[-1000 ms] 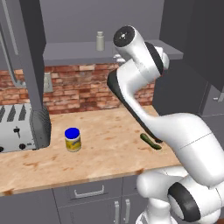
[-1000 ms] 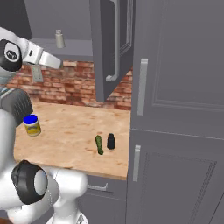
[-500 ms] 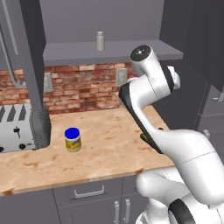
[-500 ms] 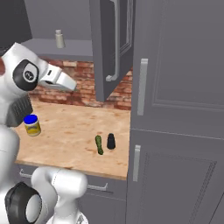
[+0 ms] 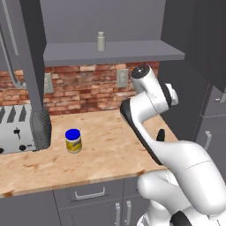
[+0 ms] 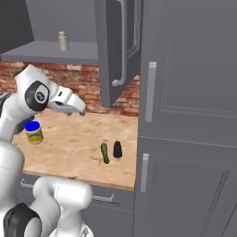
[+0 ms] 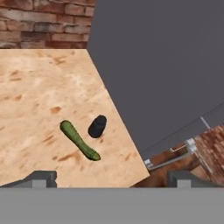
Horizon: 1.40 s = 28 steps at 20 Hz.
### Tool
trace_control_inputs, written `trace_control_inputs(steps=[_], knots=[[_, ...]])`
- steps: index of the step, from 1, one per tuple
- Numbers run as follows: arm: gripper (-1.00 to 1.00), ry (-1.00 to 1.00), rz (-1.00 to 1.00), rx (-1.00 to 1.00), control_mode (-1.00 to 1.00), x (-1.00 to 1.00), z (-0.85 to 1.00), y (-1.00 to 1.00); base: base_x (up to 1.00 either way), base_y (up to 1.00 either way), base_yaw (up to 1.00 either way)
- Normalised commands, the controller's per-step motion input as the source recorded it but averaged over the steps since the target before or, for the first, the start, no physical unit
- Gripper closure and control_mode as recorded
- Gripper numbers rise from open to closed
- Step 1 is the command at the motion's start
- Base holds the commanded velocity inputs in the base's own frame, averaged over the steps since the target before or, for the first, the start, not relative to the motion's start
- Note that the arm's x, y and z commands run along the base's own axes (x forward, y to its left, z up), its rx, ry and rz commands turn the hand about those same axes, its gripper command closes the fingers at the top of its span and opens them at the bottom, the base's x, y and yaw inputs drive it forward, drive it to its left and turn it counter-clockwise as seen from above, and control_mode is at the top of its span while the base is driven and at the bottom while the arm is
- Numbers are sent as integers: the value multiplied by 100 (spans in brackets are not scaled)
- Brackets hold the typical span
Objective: There are various items on the counter. Only move the condiments/shakers into the cabinet.
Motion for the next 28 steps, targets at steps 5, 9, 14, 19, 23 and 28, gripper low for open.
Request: trace_control_inputs(steps=[5, 9, 14, 19, 23, 28], knots=[[-100, -7, 0, 0, -100, 0, -51, -1, 0, 0, 0], [-100, -4, 0, 0, -100, 9, -38, -10, 0, 0, 0], [-100, 0, -2, 7, -100, 22, -30, -6, 0, 0, 0], [-100, 4, -9, 7, -100, 38, -32, -9, 0, 0, 0], [-100, 6, -14, 6, -100, 32, -34, -20, 0, 0, 0], [-100, 1, -9, 1, -100, 14, -23, -34, 0, 0, 0]])
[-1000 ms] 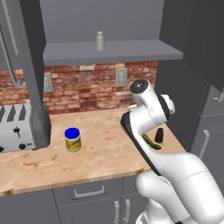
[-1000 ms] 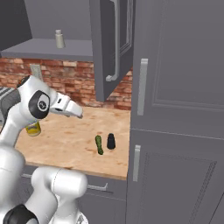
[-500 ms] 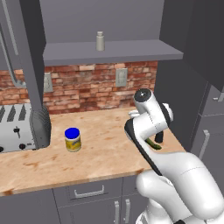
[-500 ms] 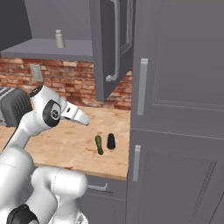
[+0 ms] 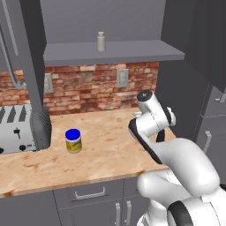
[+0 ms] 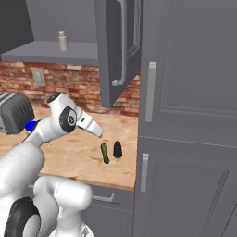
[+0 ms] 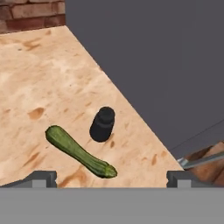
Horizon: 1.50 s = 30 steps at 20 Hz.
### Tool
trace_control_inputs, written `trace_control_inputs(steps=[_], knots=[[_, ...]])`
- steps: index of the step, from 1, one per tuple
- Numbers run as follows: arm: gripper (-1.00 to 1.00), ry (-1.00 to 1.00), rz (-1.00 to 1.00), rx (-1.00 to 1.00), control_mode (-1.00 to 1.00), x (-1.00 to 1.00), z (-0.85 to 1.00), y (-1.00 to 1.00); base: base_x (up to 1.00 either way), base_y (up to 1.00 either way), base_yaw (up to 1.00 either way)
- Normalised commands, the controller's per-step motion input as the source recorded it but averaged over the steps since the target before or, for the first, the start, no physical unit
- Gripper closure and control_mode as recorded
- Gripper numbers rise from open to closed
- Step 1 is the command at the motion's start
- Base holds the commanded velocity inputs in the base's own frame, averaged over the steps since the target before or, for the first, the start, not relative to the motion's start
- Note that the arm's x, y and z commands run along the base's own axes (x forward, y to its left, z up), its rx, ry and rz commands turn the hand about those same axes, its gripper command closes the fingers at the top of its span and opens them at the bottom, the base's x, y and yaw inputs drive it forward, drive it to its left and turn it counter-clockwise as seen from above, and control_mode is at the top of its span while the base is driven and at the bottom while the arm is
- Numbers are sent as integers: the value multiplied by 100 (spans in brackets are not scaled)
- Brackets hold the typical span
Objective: There are various items on the counter. Only move the condiments/shakers into the cabinet.
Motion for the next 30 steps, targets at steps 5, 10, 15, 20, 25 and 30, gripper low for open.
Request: trace_control_inputs(steps=[5, 10, 15, 20, 25, 30], knots=[[-100, 0, -4, 0, -100, 0, -30, -39, 0, 0, 0], [-100, 0, 0, 1, -100, 0, -42, -20, 0, 0, 0], [-100, 0, 0, 6, -100, 0, -38, -2, 0, 0, 0], [-100, 0, 0, 6, -100, 5, -23, -4, 0, 0, 0], [-100, 0, 3, 0, -100, 5, -7, -24, 0, 0, 0], [-100, 0, 9, 0, -100, 1, -2, -13, 0, 0, 0]])
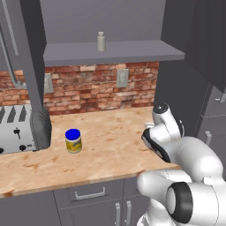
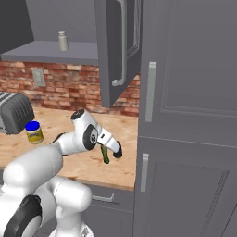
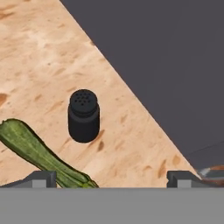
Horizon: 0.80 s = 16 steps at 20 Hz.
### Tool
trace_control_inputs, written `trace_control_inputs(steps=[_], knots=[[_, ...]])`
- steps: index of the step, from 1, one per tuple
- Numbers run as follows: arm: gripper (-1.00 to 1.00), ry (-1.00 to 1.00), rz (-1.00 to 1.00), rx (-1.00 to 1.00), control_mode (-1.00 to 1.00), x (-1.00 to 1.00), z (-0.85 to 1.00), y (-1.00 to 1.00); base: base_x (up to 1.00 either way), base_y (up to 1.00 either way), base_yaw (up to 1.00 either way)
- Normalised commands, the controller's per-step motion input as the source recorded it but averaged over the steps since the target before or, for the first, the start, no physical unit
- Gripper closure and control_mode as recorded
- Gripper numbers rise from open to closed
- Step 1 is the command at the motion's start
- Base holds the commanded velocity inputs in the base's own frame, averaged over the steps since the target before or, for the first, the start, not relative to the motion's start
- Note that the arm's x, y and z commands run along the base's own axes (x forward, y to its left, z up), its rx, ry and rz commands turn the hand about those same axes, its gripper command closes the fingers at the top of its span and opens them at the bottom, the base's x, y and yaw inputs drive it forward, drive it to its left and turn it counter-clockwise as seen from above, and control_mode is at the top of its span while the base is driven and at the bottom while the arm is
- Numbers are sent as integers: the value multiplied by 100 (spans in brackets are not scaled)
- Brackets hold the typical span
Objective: There are various items on the counter. Only move the condiments/shakers into the cabinet.
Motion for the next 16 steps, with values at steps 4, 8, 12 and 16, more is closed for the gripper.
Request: trace_control_inputs(steps=[4, 8, 12, 16], knots=[[-100, 0, 13, 0, -100, 0, -11, 0, 0, 0, 0], [-100, 0, 14, 0, -100, 0, -16, 0, 0, 0, 0], [-100, 0, 10, 3, -100, 4, -9, 0, 0, 0, 0], [-100, 0, 7, 1, -100, 18, -5, 0, 0, 0, 0]])
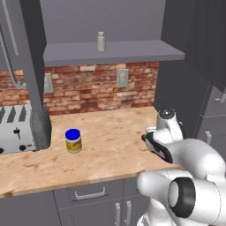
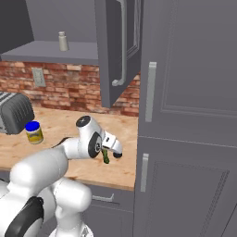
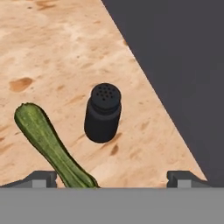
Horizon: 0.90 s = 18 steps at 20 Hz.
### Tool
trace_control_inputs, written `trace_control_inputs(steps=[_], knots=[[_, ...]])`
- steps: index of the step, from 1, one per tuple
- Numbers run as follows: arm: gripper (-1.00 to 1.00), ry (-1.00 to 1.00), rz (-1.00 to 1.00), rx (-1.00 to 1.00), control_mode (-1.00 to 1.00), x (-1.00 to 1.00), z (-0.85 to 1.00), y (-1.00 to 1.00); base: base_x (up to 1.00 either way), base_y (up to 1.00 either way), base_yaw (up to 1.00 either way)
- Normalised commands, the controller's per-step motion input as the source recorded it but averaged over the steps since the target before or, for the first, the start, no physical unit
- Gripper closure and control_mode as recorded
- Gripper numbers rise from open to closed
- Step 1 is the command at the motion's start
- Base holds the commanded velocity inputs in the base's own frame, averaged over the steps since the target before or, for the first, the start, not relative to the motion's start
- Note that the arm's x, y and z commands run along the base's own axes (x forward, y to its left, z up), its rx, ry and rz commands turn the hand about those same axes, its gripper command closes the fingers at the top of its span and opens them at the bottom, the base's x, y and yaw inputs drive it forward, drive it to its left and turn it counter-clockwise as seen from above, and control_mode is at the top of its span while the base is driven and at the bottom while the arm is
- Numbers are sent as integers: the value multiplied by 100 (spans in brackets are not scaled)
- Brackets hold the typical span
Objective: There are various items on the counter. Only move the condiments/shakers into the cabinet.
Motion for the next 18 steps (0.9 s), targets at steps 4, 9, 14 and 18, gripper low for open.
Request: trace_control_inputs(steps=[4, 9, 14, 18], knots=[[-100, 0, 5, 0, -100, 27, -3, 0, 0, 0, 0], [-100, 0, 5, 0, -100, 29, -8, 0, 0, 0, 0], [-100, 0, 3, 0, -100, 26, -15, -6, 0, 0, 0], [-100, 0, 0, 0, -100, 18, -15, -7, 0, 0, 0]])
